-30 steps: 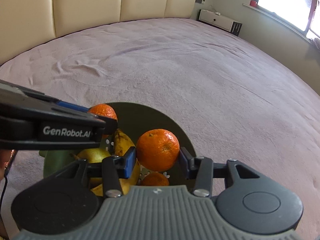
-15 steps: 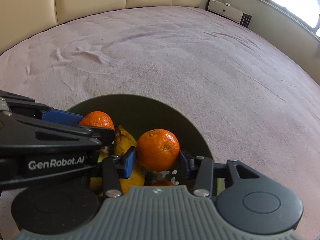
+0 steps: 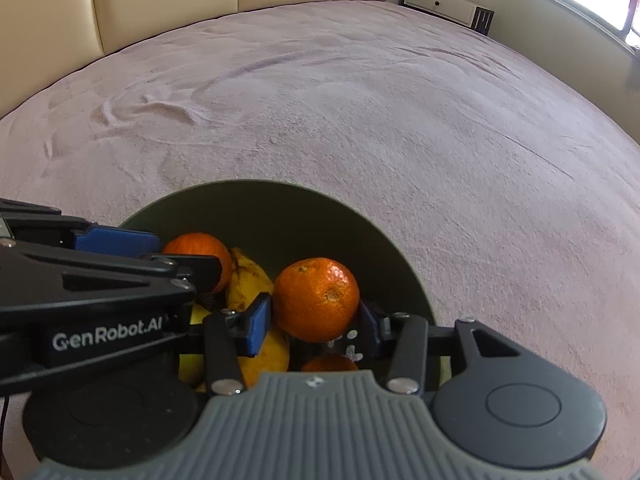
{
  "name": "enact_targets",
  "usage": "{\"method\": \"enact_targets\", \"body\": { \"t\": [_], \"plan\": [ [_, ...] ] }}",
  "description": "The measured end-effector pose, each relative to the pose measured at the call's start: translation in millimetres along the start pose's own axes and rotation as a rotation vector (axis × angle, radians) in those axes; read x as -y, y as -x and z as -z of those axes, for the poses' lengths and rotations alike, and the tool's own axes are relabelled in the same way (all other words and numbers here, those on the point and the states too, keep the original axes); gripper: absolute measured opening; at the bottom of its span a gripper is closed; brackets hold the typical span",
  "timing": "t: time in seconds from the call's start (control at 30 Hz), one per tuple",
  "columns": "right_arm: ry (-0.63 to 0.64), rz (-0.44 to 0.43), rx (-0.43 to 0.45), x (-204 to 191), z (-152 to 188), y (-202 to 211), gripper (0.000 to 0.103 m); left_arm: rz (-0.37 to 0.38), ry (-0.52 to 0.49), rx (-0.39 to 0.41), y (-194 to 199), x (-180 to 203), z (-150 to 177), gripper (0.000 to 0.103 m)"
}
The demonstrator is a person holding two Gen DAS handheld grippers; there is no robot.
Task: Organize fruits
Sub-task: 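Open the left tool to drop its tangerine while the right tool releases its tangerine, then move both tools open toward the remaining green-yellow pear and tangerine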
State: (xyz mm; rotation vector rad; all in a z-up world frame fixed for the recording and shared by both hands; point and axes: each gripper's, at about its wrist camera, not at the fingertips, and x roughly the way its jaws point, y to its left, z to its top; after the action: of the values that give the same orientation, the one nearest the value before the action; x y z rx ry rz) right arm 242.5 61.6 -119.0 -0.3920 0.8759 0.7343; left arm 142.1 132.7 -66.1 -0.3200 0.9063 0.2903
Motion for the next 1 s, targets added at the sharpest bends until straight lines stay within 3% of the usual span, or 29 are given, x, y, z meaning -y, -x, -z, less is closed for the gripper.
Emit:
{"method": "enact_targets", "body": {
  "t": [0.37, 0.5, 0.83, 1.0],
  "plan": [
    [-0.001, 0.034, 0.020, 4, 3, 16, 0.046, -0.042, -0.032, 0.029, 10, 10, -3, 0.074],
    [-0.004, 0.073, 0.041, 6, 3, 30, 0.059, -0.055, -0.064, 0.052, 19, 15, -5, 0.077],
    [-0.120, 0.179, 0.118, 25, 24, 85, 0.070, -0.041, -0.174, 0.136, 47, 41, -8, 0.084],
    [-0.192, 0.245, 0.149, 37, 45, 116, 0.073, 0.015, -0.201, 0.170, 60, 52, -6, 0.085]
  ]
}}
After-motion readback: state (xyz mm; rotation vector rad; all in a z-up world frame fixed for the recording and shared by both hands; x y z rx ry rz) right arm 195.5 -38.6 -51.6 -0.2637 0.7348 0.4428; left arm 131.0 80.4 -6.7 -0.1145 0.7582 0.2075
